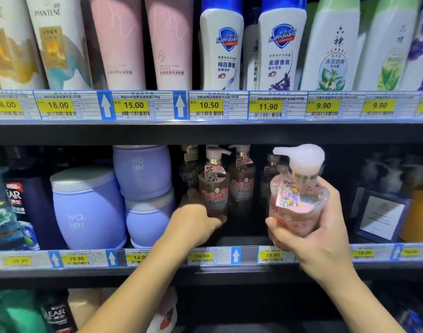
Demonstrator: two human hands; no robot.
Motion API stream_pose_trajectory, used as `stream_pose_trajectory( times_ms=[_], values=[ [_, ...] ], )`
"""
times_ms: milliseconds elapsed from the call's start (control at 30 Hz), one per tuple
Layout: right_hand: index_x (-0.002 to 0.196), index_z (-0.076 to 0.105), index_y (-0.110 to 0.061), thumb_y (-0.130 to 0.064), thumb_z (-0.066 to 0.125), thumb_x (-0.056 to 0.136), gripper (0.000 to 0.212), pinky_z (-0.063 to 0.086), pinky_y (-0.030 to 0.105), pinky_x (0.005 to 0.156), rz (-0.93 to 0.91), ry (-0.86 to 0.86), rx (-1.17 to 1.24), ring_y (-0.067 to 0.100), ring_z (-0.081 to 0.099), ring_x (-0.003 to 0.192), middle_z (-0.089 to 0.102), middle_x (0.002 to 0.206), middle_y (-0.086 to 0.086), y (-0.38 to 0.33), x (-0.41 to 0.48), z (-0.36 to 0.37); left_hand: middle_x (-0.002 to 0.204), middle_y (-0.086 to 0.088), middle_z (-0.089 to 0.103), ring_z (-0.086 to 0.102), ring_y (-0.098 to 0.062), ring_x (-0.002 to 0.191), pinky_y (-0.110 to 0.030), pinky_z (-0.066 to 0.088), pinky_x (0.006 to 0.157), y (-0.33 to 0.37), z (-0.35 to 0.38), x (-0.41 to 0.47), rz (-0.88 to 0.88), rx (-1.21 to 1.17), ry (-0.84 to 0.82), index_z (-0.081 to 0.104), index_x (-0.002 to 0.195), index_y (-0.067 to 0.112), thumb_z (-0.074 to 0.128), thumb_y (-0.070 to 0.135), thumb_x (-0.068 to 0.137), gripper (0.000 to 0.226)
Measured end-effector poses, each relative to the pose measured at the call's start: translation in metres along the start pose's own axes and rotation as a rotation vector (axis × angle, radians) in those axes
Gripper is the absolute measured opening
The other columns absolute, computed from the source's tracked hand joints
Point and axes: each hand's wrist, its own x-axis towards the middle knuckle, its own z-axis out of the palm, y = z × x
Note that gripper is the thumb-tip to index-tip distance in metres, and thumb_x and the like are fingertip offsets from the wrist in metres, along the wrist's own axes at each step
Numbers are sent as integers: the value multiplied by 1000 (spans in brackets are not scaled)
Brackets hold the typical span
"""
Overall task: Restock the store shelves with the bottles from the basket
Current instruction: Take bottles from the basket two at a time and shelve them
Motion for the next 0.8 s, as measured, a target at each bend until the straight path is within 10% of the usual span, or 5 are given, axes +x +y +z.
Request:
stream_pose_trajectory(
  times_ms=[200, 433, 800],
  values=[
    [139, 47, -41, -47, 90, 68, 83, 49, 43, 106, -23, -128, -124, 23, 54, 129, 52, 135, 2, 5, 5, 10, 109, -1, 59, 59, -30, 106, -39, 43, 75, -15, 1, -45, 160, 177, 120, 44, 99, 20, 41, 72, 92, 52],
    [115, 59, -35, -35, 95, 64, 62, 42, 3, 80, 139, -251, -368, -4, 56, 105, 55, 106, -13, 4, 6, 28, 71, 6, 62, 63, -21, 71, -33, 36, 55, -33, 26, -52, 340, 318, 315, 58, 73, 27, 29, 55, 98, 47],
    [94, 36, -36, -60, 87, 65, 64, 51, 19, 66, 433, -264, -577, 4, 65, 92, 65, 108, -13, 1, 9, 29, 61, 1, 55, 54, -28, 57, -37, 34, 54, -41, 42, -43, 425, 380, 500, 58, 64, 24, 42, 38, 96, 38]
  ],
)
